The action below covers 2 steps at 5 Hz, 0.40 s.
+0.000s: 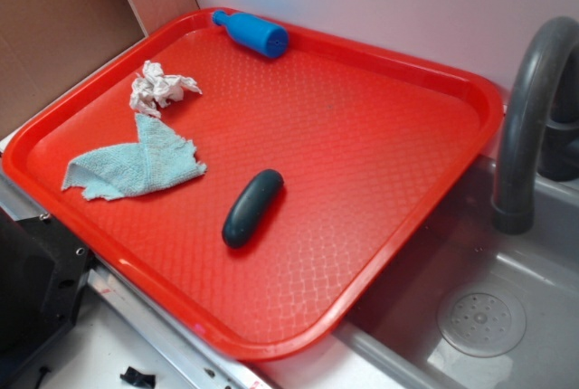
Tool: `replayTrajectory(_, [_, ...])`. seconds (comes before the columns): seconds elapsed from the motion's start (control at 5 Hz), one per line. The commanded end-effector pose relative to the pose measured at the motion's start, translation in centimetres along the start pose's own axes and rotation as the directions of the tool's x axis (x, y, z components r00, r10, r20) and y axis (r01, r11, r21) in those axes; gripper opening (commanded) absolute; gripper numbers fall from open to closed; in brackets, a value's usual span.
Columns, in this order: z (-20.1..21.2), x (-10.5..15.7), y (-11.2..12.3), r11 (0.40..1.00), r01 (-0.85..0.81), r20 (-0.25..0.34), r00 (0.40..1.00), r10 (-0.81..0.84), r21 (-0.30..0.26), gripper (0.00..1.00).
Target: Grab the white paper.
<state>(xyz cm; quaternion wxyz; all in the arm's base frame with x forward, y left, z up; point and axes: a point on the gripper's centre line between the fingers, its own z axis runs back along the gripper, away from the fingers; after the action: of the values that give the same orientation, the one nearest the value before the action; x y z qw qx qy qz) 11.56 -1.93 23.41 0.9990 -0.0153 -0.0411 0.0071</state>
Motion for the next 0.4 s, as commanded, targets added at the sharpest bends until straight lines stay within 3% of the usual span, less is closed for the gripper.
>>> replayTrajectory(0.0, [0.0,0.0,0.0,1.0,0.0,0.0,1.0,0.0,0.0,1.0])
replayTrajectory(0.2, [-1.8,1.8,1.5,0.969,-0.244,0.088,0.965,0.246,-0.037,1.0])
